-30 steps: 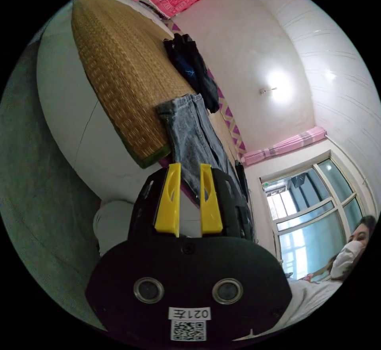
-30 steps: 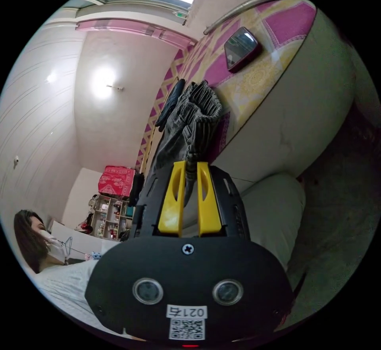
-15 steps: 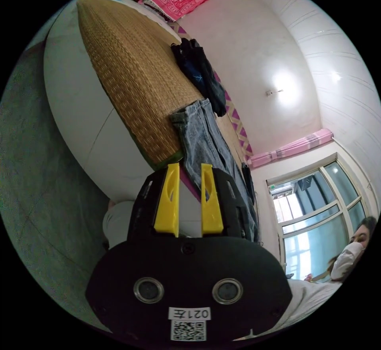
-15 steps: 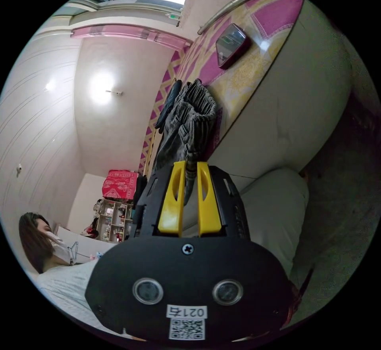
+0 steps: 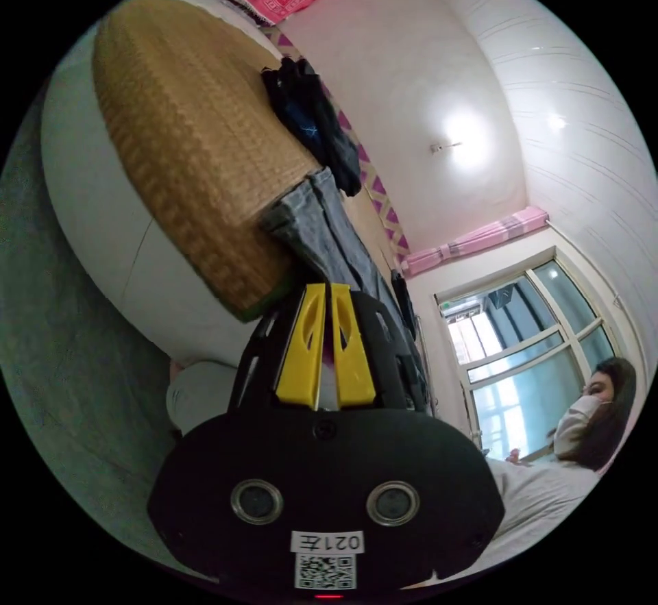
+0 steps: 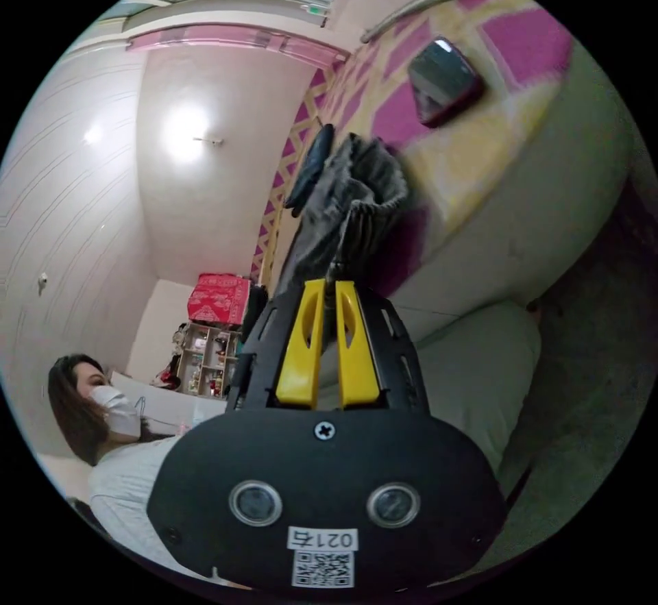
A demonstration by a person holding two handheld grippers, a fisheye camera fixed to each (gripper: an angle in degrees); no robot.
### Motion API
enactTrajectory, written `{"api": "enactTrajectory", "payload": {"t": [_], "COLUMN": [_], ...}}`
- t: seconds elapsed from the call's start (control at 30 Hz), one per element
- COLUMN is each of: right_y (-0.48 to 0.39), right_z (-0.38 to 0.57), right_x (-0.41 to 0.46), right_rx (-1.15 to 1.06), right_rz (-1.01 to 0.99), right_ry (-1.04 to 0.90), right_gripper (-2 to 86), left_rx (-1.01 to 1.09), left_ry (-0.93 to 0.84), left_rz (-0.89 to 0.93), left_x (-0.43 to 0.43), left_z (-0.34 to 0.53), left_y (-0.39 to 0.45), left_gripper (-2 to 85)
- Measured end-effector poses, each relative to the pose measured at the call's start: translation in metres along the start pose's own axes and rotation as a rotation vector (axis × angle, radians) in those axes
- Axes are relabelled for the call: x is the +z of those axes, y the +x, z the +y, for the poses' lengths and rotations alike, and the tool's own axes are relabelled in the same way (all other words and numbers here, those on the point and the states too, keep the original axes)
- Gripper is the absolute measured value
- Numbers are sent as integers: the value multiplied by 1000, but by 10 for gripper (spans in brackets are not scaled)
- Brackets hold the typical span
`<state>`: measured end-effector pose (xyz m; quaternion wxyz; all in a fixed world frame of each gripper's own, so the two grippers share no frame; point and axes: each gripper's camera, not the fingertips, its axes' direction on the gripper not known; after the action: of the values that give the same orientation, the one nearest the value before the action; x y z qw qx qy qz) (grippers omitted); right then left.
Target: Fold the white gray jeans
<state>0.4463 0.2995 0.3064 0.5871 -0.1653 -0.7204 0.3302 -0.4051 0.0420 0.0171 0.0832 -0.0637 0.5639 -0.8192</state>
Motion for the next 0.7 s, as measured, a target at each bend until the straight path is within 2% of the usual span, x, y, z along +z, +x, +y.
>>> {"api": "enactTrajectory", "payload": {"t": [0.2, 0.33, 0.47, 0.53, 0.63, 0.7], "right_y": [-67, -76, -52, -39, -41, -60], "right_z": [-97, -170, -230, -237, -224, -197], "right_x": [55, 122, 215, 242, 257, 271], "right_rx": [-124, -115, -78, -63, -125, -265], "right_rz": [-87, -47, 78, 164, 206, 222], "right_ry": [-15, -36, -81, -99, -96, -185], "right_gripper": [17, 24, 50, 60, 69, 66], "left_rx": [219, 262, 200, 177, 179, 217], "left_ry": [-73, -160, -295, -342, -266, -248], "left_rz": [-81, -162, -314, -381, -422, -411], "left_x": [57, 152, 281, 316, 319, 311], "left_z": [-80, -148, -193, -198, -192, -183], "left_y": [94, 130, 100, 77, 56, 52], "left_gripper": [-10, -9, -5, 2, 0, -1]}}
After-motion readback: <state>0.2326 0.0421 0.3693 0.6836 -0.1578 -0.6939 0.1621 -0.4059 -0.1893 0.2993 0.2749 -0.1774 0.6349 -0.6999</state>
